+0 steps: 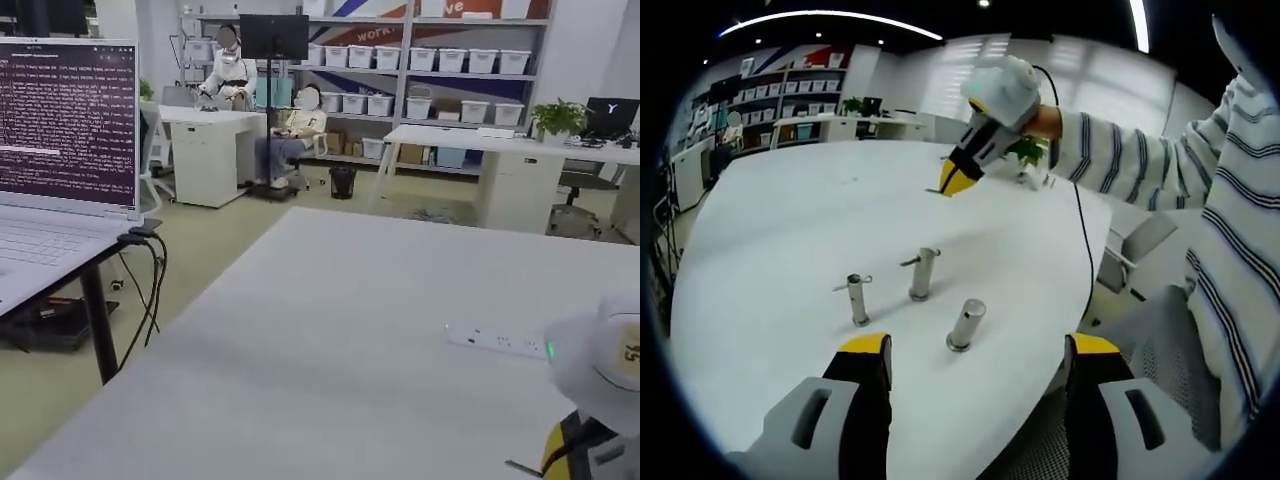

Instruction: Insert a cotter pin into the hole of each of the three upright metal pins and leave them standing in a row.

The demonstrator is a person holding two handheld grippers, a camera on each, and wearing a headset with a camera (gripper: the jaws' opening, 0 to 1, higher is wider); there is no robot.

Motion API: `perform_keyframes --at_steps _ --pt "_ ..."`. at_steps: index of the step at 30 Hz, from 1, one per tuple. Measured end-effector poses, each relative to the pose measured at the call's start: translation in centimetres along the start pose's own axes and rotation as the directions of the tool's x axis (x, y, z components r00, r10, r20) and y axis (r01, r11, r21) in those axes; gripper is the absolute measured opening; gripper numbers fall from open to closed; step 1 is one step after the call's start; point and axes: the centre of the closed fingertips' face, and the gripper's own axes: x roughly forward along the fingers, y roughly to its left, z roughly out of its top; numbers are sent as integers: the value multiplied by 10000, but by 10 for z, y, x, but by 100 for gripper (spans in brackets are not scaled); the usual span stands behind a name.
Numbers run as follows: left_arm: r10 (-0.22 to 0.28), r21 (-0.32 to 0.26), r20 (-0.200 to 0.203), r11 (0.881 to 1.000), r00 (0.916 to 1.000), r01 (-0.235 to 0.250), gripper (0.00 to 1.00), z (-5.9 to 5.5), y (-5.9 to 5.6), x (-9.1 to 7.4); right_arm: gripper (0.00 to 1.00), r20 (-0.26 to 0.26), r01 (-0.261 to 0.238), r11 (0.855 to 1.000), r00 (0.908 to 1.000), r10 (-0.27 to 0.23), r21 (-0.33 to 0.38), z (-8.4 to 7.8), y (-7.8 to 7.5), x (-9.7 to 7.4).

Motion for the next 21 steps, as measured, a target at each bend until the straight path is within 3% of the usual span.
perform_keyframes --at_steps 16,21 --pt "-156 73 239 9999 9996 154 61 25 9 5 0 941 1050 9920 9907 -982 -702 18 11 -26" --pt "-304 -48 357 9995 9989 306 56 33 11 8 0 1543 1613 9847 9766 -1497 -660 28 20 -34"
